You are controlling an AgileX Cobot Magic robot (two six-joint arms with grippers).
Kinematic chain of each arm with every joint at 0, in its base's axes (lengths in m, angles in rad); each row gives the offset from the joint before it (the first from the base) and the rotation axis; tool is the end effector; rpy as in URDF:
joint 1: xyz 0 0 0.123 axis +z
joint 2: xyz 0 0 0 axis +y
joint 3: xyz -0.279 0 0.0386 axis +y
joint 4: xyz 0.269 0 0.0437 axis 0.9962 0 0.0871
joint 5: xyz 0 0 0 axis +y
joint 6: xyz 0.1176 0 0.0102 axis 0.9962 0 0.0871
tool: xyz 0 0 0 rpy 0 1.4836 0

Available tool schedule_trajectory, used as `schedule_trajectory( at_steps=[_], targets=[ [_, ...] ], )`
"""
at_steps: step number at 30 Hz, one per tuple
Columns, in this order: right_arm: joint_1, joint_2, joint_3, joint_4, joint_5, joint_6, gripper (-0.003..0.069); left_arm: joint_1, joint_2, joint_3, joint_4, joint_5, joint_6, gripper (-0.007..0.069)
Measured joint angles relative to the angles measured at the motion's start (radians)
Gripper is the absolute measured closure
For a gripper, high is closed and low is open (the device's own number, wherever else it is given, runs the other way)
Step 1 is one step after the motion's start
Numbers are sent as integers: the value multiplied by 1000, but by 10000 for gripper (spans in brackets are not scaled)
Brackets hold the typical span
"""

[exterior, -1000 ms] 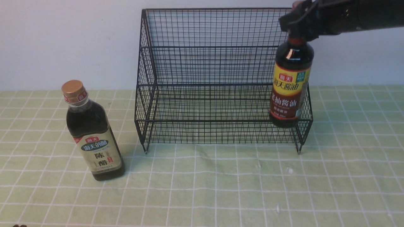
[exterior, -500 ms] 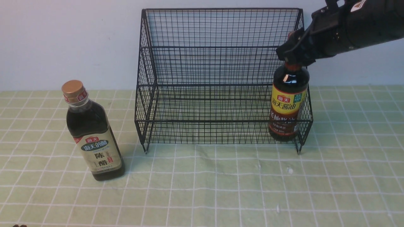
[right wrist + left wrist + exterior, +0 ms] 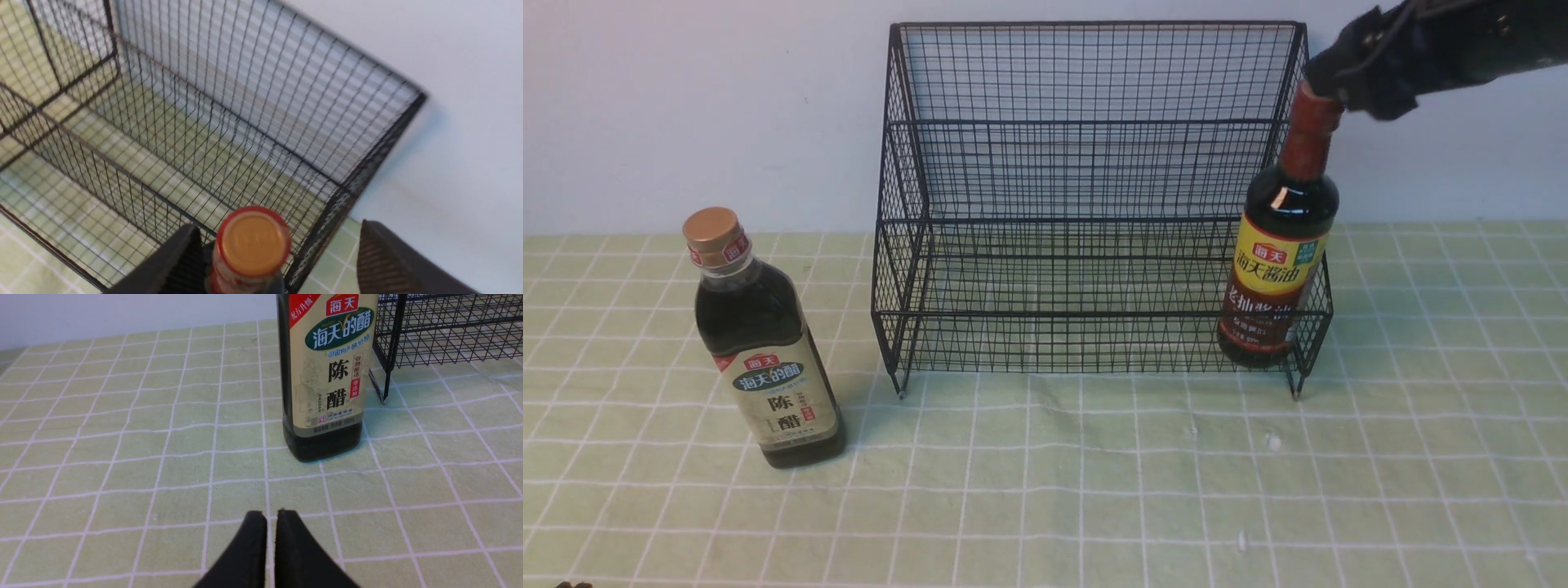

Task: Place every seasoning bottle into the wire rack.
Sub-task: Use the right arm to put the condiment bottle back on the shelf, then use the left arm to grab the condiment bottle closest to it

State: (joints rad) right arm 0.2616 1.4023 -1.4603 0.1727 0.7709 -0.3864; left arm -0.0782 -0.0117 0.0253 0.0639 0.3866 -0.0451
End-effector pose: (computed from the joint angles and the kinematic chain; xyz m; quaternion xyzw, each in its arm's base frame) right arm 0.3371 0.1049 0.3958 -0.2561 0.8498 0.0532 0.4577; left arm 0.1023 -0.0052 0.1620 0.0302 0.8079 -0.0091 0.5885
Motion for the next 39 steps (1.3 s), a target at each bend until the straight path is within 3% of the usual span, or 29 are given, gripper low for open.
schedule_trajectory(
  at_steps=[3,5,6,8,10,17,20,25,33,39],
  targets=[
    [0,-83,0,-8,37,89,292,0,0,0,0,0,0,607],
    [0,-174,0,-12,78,164,410,0,0,0,0,0,0,607],
    [0,-191,0,-13,90,175,435,0,0,0,0,0,0,607],
    [0,-298,25,-32,106,233,585,0,0,0,0,0,0,607],
    [0,-401,76,-42,90,278,643,0,0,0,0,0,0,607],
    [0,-772,391,-52,-65,374,671,0,0,0,0,0,0,607],
    [0,-987,616,-52,-236,414,672,0,0,0,0,0,0,607],
    [0,-1194,813,-52,-391,428,673,0,0,0,0,0,0,607],
    [0,-1356,954,-61,-416,428,673,0,0,0,0,0,0,607],
    [0,-1366,1027,-173,-416,427,673,0,0,0,0,0,0,607]
  ],
)
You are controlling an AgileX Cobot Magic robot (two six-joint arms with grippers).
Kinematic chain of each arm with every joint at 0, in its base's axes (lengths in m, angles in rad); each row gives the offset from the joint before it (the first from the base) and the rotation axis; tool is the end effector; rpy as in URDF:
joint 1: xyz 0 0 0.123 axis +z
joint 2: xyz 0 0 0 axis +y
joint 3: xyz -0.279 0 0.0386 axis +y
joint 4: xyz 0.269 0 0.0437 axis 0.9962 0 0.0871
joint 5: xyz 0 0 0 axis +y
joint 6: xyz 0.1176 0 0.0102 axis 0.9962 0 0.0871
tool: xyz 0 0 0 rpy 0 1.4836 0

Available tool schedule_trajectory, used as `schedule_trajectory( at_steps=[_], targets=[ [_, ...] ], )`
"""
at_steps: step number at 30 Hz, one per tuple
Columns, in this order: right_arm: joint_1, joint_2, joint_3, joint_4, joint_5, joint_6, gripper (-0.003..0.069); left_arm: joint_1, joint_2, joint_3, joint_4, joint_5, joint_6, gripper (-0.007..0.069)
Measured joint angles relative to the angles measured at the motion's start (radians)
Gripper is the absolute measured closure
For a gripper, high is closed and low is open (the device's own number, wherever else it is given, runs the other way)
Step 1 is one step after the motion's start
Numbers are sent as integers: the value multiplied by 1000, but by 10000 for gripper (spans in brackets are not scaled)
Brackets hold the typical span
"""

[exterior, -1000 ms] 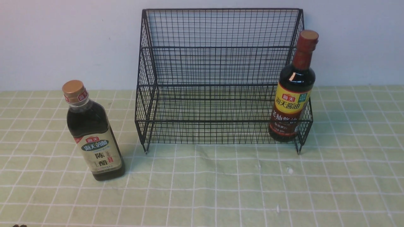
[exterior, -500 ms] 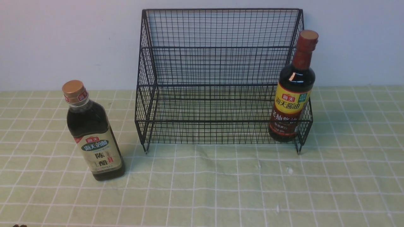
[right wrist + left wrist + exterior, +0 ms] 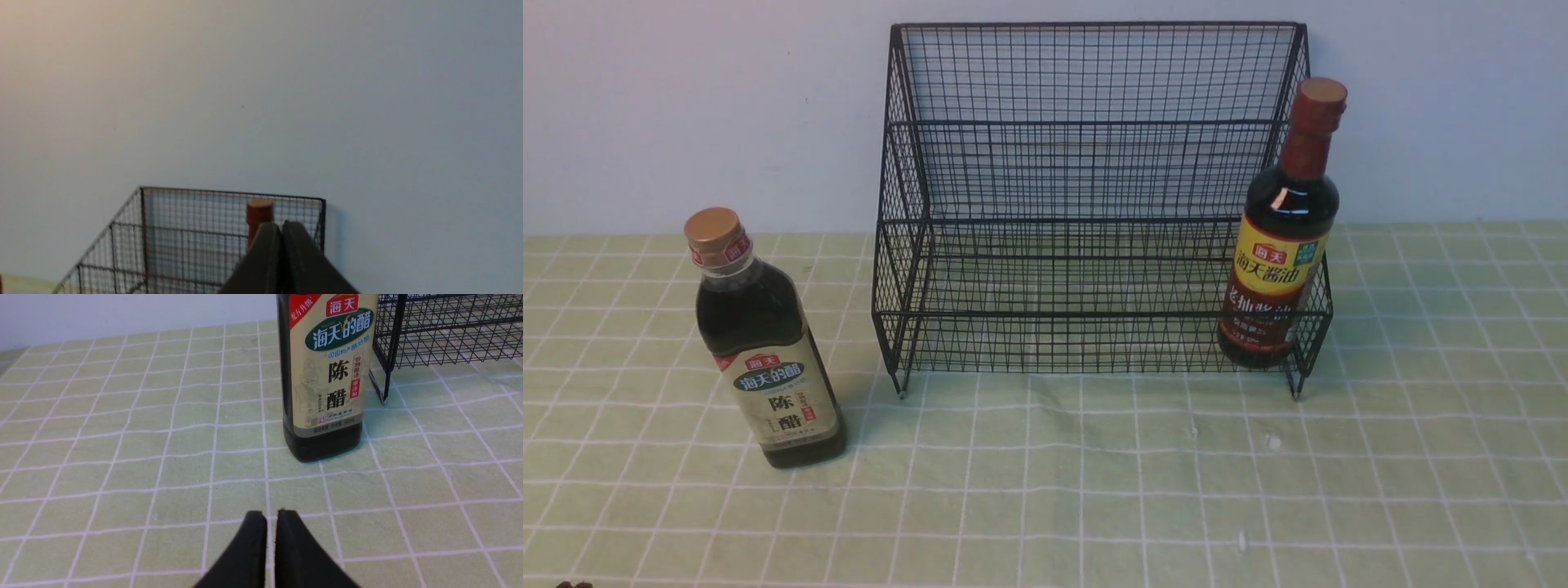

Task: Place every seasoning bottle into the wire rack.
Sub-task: Use the left arm to grab the condiment bottle closest to it

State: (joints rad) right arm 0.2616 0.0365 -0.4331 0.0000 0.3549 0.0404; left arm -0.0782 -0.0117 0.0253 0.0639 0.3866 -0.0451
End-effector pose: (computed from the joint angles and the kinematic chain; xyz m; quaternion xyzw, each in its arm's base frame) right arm 0.0685 0.0183 0.3311 -0.0729 0.6561 0.1130 0.7426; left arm 0.1023 -0.0052 0.1620 0.0302 0.8079 -0.0091 0.5885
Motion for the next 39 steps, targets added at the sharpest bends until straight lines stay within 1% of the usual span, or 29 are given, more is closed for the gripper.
schedule_trajectory(
  at_steps=[3,5,7,10,12,13,39],
  targets=[
    [-19,-20,84,-70,0,0,673,0,0,0,0,0,0,607],
    [-61,-34,148,-96,0,0,673,0,0,0,0,0,0,607],
    [-128,-44,239,-100,1,2,673,0,0,0,0,0,0,607],
    [-192,-48,370,-90,2,3,673,0,0,0,0,0,0,607],
    [-213,-48,411,-83,7,3,673,0,0,0,0,0,0,607],
    [-233,-48,451,-72,40,5,674,0,0,0,0,0,0,607],
    [-242,-48,452,-70,35,4,673,0,0,0,0,0,0,607]
  ],
)
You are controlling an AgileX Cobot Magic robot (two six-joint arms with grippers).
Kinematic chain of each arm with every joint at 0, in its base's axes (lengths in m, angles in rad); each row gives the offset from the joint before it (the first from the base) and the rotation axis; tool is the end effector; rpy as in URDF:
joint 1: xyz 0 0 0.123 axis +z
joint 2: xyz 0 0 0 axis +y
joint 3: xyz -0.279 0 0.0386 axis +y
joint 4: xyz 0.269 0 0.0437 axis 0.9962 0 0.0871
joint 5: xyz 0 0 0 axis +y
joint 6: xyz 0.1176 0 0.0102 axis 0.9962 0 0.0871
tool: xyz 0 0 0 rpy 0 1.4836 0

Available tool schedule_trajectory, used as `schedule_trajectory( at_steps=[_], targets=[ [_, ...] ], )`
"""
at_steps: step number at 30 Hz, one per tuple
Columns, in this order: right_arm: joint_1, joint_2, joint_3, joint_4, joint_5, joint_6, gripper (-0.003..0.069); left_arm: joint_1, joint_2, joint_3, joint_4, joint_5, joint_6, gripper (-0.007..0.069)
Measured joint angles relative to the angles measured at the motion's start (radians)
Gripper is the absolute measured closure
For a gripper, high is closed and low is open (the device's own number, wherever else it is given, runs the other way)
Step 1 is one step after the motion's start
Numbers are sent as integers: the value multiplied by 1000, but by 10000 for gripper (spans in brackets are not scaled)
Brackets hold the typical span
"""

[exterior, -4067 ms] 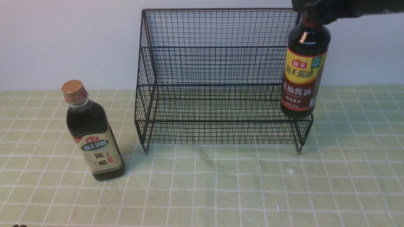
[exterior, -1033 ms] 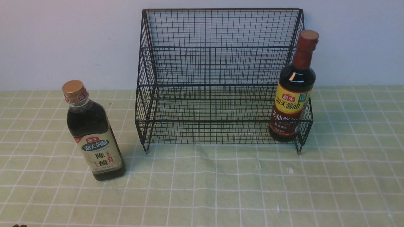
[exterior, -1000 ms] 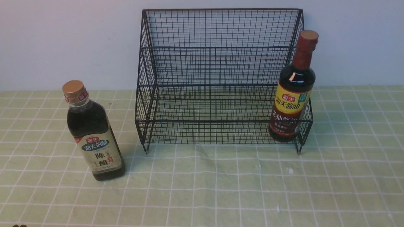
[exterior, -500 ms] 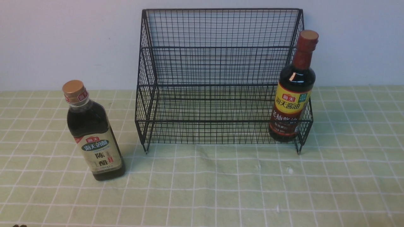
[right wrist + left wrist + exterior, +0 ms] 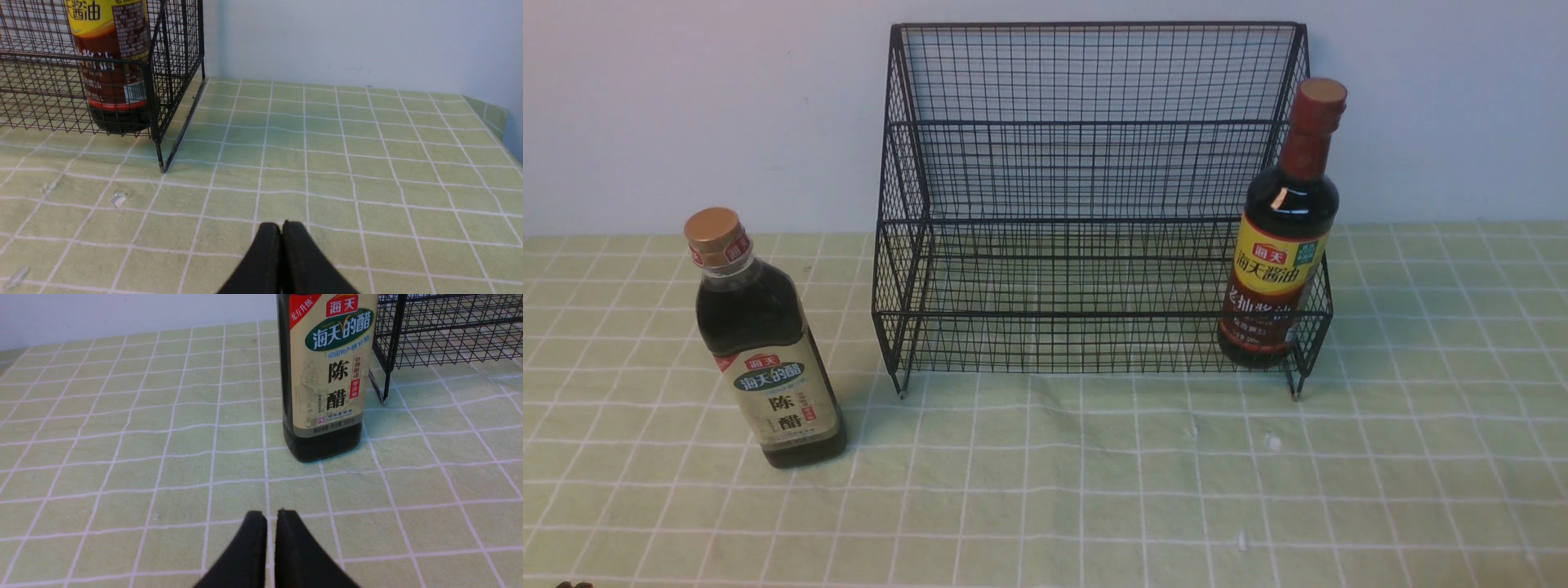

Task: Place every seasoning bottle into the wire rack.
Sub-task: Use the left arm to grab the condiment bottle closest to it

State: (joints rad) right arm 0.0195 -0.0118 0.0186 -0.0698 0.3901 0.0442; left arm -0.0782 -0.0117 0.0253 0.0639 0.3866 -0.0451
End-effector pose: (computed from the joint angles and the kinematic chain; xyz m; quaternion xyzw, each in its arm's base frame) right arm 0.1023 -0.0011 0.1642 -0.0083 0.8074 -0.0110 0.5899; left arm 0.1023 -0.0052 0.1620 0.0302 0.8079 -0.0091 0.5885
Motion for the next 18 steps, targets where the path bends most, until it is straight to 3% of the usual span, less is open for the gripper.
schedule_trajectory(
  at_steps=[11,18],
  targets=[
    [0,0,0,0,0,-1,673,0,0,0,7,-3,0,607],
    [0,0,0,0,0,-1,673,0,0,4,-72,-217,-92,607]
  ],
)
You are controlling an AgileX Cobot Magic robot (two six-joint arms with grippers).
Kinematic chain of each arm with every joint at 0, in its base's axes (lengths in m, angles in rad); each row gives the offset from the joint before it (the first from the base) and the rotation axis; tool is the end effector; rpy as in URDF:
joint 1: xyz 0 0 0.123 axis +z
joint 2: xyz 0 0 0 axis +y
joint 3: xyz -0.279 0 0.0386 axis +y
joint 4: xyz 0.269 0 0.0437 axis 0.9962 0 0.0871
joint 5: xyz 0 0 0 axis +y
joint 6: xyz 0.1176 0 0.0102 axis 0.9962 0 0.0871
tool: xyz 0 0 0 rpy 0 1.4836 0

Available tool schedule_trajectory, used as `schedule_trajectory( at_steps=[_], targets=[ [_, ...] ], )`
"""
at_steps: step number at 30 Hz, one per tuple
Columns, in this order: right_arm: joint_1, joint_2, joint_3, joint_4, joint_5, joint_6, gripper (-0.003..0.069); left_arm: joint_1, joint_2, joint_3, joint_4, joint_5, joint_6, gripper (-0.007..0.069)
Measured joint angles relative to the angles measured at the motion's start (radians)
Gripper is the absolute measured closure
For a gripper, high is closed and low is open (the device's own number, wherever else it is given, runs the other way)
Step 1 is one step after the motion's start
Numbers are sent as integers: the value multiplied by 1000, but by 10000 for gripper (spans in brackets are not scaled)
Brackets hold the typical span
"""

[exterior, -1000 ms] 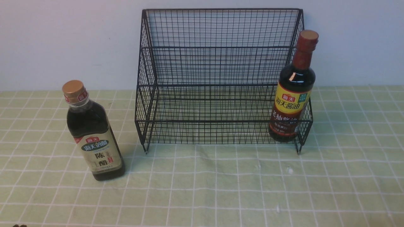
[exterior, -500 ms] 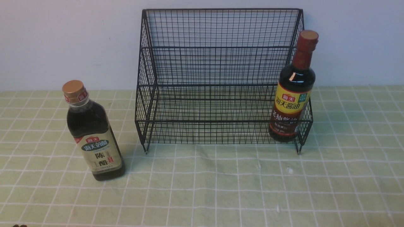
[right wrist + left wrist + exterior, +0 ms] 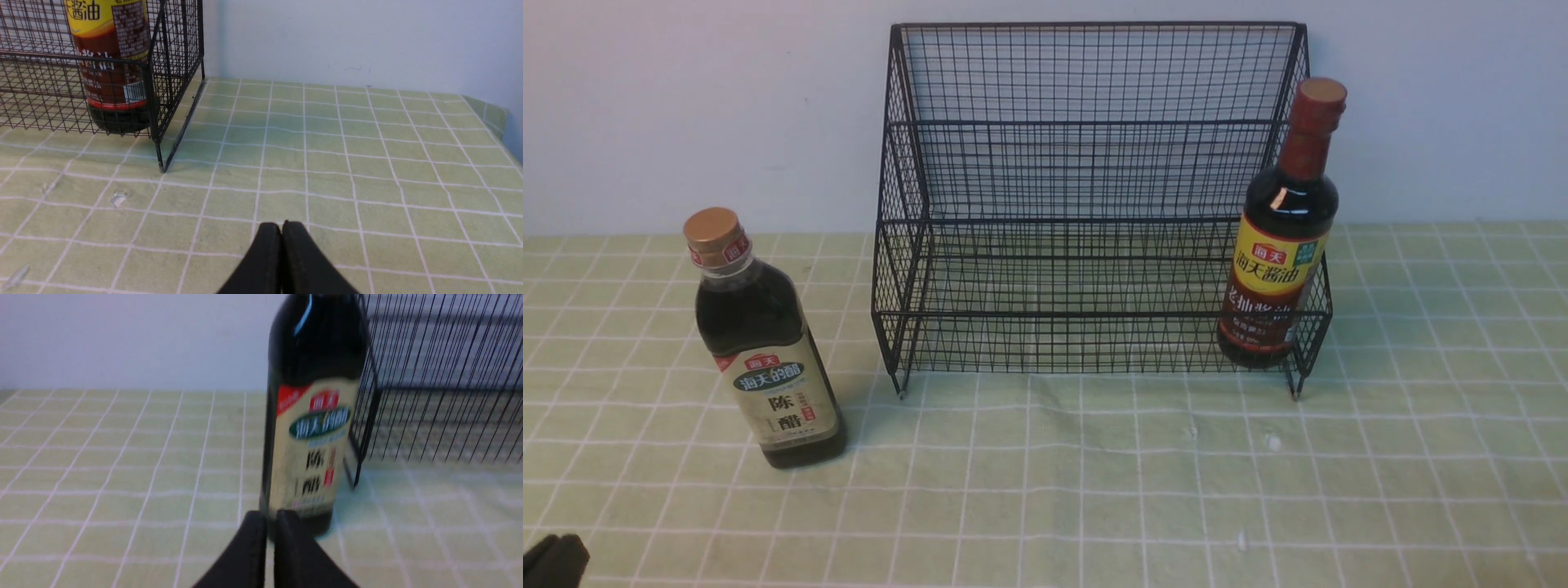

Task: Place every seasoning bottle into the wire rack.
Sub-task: Use the left arm to grab the condiment bottle closest to it

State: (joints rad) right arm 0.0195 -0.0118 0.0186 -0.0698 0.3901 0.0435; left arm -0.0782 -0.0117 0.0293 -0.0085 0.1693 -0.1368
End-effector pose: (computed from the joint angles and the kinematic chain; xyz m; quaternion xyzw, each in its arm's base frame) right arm 0.1023 -0.0011 0.1642 -0.0086 0.8074 -0.0112 0.5899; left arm 0.1074 -0.0086 0.1855 -0.0243 0.7411 -0.0753 0.6668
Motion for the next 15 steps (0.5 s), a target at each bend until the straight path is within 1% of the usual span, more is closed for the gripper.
schedule_trajectory(
  at_steps=[2,3,5,6,8,9,11,15],
  targets=[
    [0,0,0,0,0,0,673,0,0,0,-9,-97,-32,607],
    [0,0,0,0,0,0,673,0,0,0,-11,-116,-40,607],
    [0,0,0,0,0,0,673,0,0,0,-15,-282,-86,607],
    [0,0,0,0,0,0,673,0,0,0,-15,-298,-87,607],
    [0,0,0,0,0,0,673,0,5,0,-18,-514,-95,608],
    [0,0,0,0,0,0,673,0,16,-4,-14,-568,-95,610],
    [0,0,0,0,0,0,673,0,44,-18,-4,-596,-95,610],
    [0,0,0,0,0,0,673,0,222,-119,115,-623,-102,610]
  ],
)
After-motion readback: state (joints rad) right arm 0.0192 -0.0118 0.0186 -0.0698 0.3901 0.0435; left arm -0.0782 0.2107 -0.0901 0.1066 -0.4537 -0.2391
